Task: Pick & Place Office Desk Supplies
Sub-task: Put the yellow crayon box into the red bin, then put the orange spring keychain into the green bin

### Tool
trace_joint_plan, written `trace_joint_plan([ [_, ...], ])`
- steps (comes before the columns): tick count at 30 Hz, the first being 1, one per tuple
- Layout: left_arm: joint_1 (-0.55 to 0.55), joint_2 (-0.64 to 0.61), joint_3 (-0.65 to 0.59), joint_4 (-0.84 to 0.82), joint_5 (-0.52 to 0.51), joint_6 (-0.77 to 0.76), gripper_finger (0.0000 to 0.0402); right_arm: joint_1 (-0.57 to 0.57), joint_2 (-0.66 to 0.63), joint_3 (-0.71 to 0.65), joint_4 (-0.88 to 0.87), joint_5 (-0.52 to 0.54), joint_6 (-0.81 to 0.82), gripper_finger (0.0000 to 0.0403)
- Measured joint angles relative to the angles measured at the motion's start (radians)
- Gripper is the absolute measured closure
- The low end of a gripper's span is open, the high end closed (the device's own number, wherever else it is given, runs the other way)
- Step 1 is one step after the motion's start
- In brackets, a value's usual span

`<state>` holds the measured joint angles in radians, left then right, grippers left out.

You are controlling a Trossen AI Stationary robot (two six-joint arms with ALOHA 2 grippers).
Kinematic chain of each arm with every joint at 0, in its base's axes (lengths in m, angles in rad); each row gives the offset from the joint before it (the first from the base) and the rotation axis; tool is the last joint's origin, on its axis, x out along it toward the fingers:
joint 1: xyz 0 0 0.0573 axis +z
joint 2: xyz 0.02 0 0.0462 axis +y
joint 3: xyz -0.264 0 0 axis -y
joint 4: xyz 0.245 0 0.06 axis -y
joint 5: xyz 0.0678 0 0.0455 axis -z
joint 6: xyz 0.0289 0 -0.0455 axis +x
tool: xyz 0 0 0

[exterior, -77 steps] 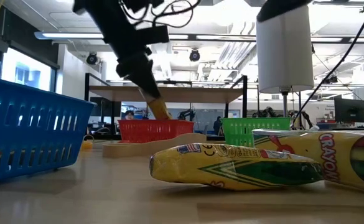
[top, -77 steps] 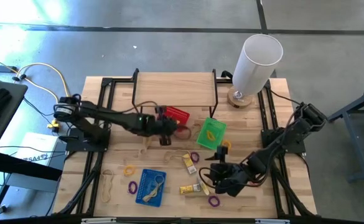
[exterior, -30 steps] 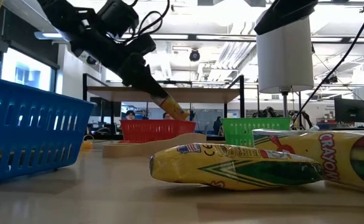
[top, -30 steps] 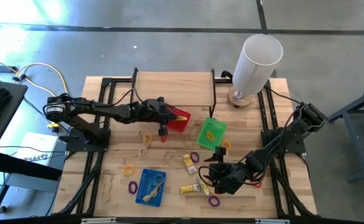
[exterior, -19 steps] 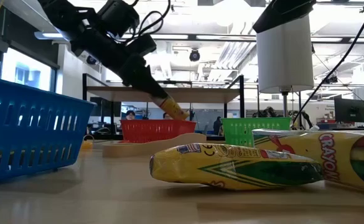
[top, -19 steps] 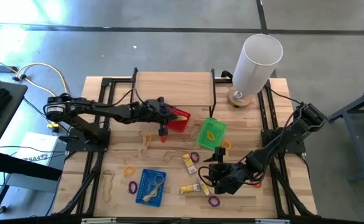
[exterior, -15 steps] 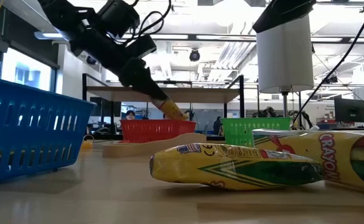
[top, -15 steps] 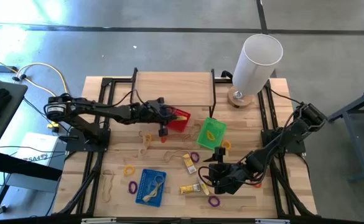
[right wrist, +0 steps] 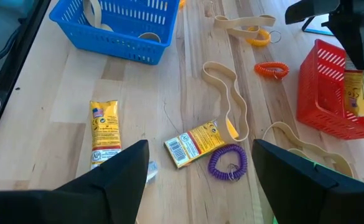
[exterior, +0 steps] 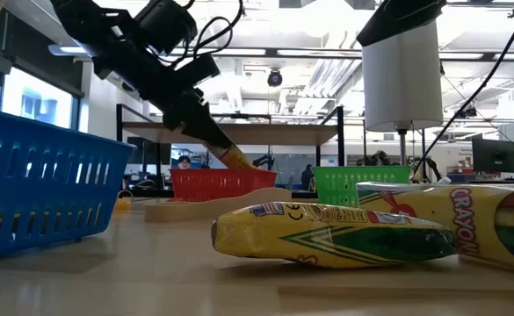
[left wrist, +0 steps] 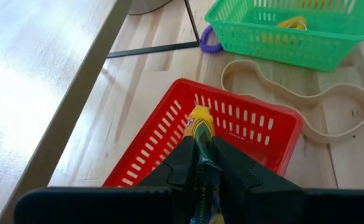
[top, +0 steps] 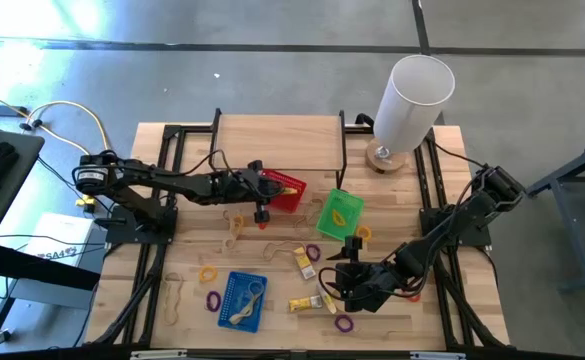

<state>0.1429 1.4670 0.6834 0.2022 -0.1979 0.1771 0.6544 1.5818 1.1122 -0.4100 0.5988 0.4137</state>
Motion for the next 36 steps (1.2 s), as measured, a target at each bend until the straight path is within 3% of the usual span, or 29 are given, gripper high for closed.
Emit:
trace_joint_plan([
  [12,0.001,0.003,0.0,0.007,-0.011,0.001,0.0285,0.0,0.0,0.0,0.001,0.0,0.0,0.0129],
  [17,-0.011,-0.005,-0.001,0.021,-0.026,0.053,0.0278,0.0,0.0,0.0,0.002,0.001,-0.006,0.0129],
  [24,-0.12,-0.104,-0.001,0.079,-0.212,0.059,0.0277,0.003,0.0,0.0,0.003,0.001,-0.071,0.0129],
  [27,-0.187,-0.153,-0.002,0.07,-0.247,0.038,0.0277,0.016,0.0,0.0,-0.01,-0.004,-0.067,0.0129],
  [36,-0.393,-0.234,-0.001,0.03,-0.213,-0.121,0.0277,0.044,0.0,0.001,-0.207,-0.171,0.276,0.0129],
])
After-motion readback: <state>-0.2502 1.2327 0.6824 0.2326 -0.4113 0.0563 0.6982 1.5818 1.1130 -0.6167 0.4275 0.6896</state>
